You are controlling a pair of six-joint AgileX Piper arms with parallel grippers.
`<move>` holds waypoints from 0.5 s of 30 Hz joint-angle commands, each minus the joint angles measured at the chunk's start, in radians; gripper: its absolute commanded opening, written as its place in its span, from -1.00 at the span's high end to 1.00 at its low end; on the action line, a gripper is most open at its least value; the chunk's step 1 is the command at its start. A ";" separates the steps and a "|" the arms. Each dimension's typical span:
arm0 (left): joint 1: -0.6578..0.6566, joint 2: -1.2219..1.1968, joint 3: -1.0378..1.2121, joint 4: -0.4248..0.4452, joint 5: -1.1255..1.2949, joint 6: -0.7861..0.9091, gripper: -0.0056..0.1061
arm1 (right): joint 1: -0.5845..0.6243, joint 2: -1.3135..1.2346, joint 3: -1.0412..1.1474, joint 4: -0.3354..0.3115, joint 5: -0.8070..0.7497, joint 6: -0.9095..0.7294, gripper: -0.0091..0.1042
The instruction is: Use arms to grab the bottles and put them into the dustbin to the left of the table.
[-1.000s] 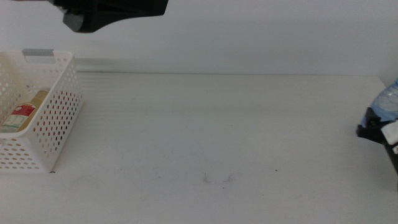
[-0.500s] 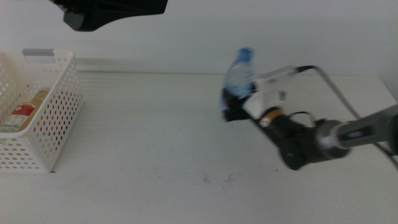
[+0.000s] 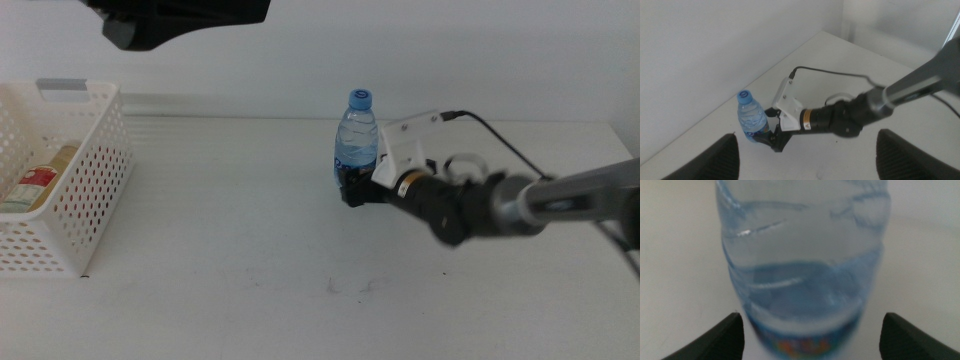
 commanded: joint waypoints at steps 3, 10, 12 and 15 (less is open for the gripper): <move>-0.006 -0.002 0.003 -0.001 -0.013 0.001 -0.78 | 0.011 -0.248 0.013 0.067 0.502 0.030 -0.77; -0.006 -0.002 0.003 -0.001 -0.013 0.001 -0.78 | 0.011 -0.720 0.078 0.063 1.073 0.042 -0.77; -0.006 -0.002 0.003 -0.001 -0.013 0.001 -0.78 | 0.011 -0.860 0.080 0.039 1.184 0.042 -0.76; -0.006 -0.002 0.003 -0.001 -0.013 0.001 -0.78 | 0.011 -1.040 0.080 0.017 1.319 0.042 -0.73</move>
